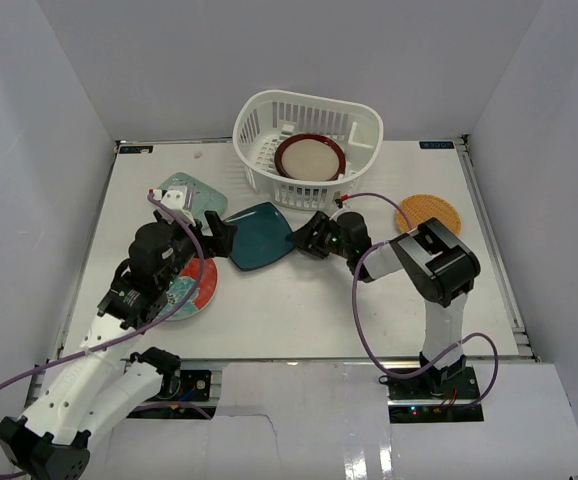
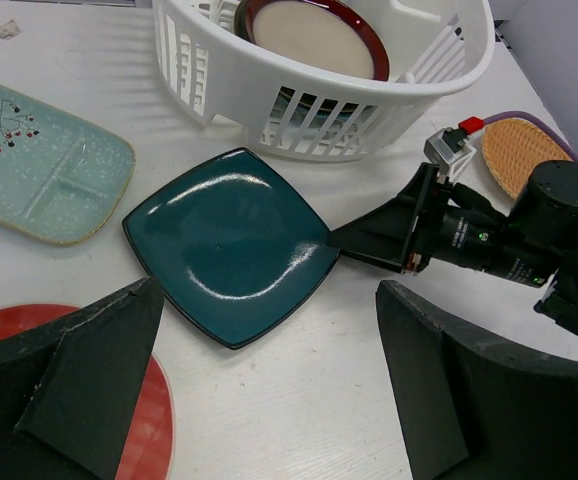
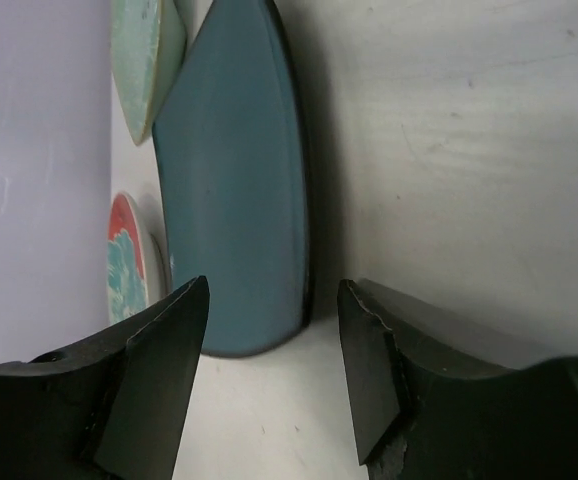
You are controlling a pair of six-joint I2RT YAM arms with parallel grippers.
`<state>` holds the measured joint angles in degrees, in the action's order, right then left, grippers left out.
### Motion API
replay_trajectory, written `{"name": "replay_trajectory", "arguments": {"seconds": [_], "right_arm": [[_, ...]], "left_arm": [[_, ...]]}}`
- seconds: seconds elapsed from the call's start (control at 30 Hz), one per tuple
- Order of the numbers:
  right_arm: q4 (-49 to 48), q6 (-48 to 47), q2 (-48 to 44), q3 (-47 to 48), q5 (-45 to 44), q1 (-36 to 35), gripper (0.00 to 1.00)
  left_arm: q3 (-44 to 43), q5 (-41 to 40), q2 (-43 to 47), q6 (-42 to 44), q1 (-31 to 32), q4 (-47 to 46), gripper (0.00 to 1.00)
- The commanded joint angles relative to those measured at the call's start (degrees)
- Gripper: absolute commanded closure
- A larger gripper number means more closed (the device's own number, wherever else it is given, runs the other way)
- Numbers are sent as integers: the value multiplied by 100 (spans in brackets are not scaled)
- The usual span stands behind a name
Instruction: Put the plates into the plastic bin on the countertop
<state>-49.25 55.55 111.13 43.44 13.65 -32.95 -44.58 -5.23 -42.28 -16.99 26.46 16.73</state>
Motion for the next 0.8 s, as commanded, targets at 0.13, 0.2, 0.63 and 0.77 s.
{"name": "replay_trajectory", "arguments": {"seconds": [0.13, 0.2, 0.63, 0.77], "right_arm": [[-533, 799, 708, 647, -671, -238, 45], [-585, 913, 839, 674, -609, -247, 50], [-1070, 344, -1878, -1073, -30, -107, 92], [379, -552, -3490, -742, 59, -98, 92]], "left_arm": [[37, -109, 115, 47, -27, -38, 2], [37, -83, 106, 47, -27, -38, 2], [19, -39, 185, 47, -35, -65, 2], [-16, -83, 299, 56, -106, -65, 2]]}}
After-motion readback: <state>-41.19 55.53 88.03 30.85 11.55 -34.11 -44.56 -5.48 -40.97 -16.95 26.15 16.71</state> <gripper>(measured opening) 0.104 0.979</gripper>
